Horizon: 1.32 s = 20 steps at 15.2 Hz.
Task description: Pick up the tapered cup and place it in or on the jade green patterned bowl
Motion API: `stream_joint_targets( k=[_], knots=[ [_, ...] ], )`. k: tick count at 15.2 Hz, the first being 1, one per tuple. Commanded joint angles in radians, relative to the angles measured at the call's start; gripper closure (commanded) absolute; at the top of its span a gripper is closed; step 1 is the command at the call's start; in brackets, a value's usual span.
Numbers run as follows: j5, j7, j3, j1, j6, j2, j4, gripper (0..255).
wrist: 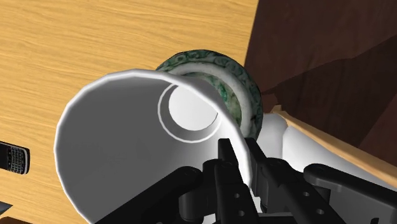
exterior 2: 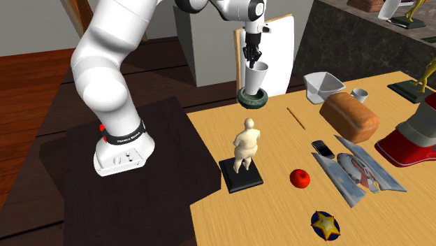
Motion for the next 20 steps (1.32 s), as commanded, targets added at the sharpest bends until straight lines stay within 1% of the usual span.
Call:
stream_joint_targets(
  k=[1,9,10,15,19,20],
  knots=[
    [-0.005,0.004,-0.003,0.001,0.019,0.014,-0.005,255],
    [-0.005,0.005,-0.004,0.001,0.021,0.015,-0.005,255],
    [-0.005,0.005,-0.004,0.001,0.021,0.015,-0.005,0],
    [-0.005,0.005,-0.004,0.001,0.021,0.015,-0.005,0],
    [0.014,-0.009,0.010,0.009,-0.079,-0.027,0.054,0],
    [0.014,-0.009,0.010,0.009,-0.079,-0.027,0.054,0]
  ],
)
